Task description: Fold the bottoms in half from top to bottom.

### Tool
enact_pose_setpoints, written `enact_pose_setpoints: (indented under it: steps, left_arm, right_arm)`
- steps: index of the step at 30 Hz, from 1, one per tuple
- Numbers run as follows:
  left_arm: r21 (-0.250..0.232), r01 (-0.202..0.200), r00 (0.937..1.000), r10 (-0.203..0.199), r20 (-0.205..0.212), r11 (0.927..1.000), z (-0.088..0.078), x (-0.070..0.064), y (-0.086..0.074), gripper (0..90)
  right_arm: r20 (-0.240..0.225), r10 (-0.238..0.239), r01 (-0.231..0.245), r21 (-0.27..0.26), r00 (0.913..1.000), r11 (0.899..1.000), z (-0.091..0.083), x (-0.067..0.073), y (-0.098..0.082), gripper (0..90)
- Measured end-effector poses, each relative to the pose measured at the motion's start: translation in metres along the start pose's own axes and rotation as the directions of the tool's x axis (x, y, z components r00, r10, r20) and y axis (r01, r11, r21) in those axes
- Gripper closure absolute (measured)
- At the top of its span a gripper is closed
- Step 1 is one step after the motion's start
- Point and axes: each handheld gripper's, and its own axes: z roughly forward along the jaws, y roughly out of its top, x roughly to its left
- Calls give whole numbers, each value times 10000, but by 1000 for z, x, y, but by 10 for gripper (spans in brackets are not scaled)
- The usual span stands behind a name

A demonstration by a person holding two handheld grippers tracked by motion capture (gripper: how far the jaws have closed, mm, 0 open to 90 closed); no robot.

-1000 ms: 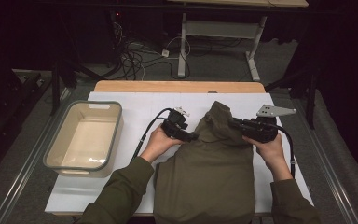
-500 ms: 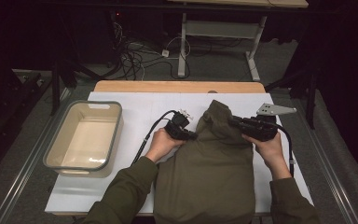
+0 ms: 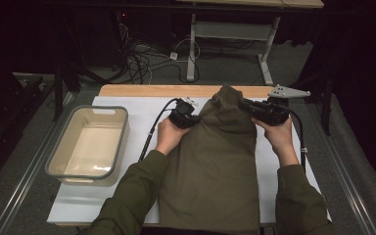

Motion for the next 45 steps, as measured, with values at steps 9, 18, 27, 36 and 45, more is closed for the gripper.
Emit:
enact_pose_setpoints:
  steps: [9, 18, 27, 36, 45]
  left_arm:
    - [-331, 289, 9949, -256, 976, 9990, -21, 3, -18, 855]
    - [-860, -529, 9895, 638, 1294, 9949, -55, -21, -37, 854]
    - [-679, -904, 9856, 991, 1371, 9936, -62, -37, -54, 853]
    - [-359, -1217, 9780, 1260, 1664, 9919, -68, -51, -79, 850]
    - [619, -1696, 9655, 1532, 2105, 9836, -71, -62, -103, 776]
  right_arm:
    - [-575, -271, 266, -94, 9980, 9996, -5, 8, -5, 828]
    - [-1055, -473, 409, -619, 9933, 9972, -36, 28, -21, 828]
    - [-1136, -624, 582, -403, 9916, 9975, -44, 35, -32, 827]
    - [-1448, -688, 693, -20, 9871, 9976, -45, 43, -46, 827]
    - [-2117, -948, 1037, 314, 9727, 9941, -58, 65, -68, 827]
